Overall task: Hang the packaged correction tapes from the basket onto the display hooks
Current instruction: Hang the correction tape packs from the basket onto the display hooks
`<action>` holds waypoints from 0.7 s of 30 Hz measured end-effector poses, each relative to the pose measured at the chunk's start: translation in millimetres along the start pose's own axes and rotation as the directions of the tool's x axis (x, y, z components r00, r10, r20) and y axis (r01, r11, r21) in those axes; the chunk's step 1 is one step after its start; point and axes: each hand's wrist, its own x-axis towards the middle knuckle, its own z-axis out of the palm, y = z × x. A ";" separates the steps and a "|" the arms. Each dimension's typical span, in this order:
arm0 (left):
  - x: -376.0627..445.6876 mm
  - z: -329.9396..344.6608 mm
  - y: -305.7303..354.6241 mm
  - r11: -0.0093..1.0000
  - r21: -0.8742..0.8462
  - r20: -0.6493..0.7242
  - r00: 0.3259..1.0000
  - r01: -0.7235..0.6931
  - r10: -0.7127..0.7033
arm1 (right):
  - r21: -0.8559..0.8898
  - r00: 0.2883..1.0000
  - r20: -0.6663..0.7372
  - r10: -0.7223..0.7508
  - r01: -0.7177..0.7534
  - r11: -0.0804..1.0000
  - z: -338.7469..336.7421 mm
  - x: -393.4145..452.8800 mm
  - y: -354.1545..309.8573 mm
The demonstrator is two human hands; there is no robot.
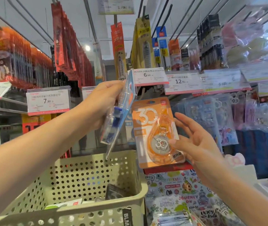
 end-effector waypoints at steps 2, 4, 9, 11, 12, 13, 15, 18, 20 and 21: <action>2.1 -0.2 0.8 1.000 0.004 -0.006 1.000 -0.001 0.001 | -0.001 1.000 0.005 -0.009 0.009 1.000 0.9 0.8 1.1; 3.9 -1.2 1.9 1.000 -0.008 -0.014 1.000 0.014 -0.014 | -0.001 1.000 0.009 -0.024 0.024 1.000 1.5 1.7 2.1; 4.0 -2.0 4.1 0.999 0.013 -0.023 0.999 0.034 -0.034 | 0.004 0.997 0.031 -0.070 0.070 0.998 3.3 5.9 2.4; 3.9 -2.2 5.0 0.999 0.025 -0.023 0.999 0.029 -0.028 | -0.001 0.995 0.048 -0.086 0.086 0.996 4.2 7.8 2.8; 4.0 -2.5 5.5 0.999 0.024 -0.020 0.999 0.028 -0.027 | -0.006 0.994 0.057 -0.092 0.093 0.996 4.8 8.7 3.4; 3.8 -2.3 5.9 0.999 0.018 -0.017 0.999 0.030 -0.030 | -0.011 0.993 0.065 -0.096 0.097 0.995 5.3 9.6 4.2; 3.6 -2.3 7.0 0.999 -0.001 -0.014 0.999 0.040 -0.040 | -0.013 0.993 0.069 -0.097 0.098 0.995 5.7 11.4 6.3; 3.2 -2.9 8.5 0.998 -0.011 -0.005 0.998 0.062 -0.062 | -0.021 0.992 0.073 -0.106 0.108 0.994 6.4 13.6 8.1; 3.4 -3.6 9.8 0.997 -0.025 -0.001 0.997 0.072 -0.072 | -0.024 0.991 0.074 -0.114 0.116 0.993 7.5 15.1 7.7; 3.1 -3.7 10.5 0.997 -0.033 0.004 0.997 0.072 -0.072 | -0.025 0.990 0.072 -0.119 0.121 0.992 8.2 16.0 7.3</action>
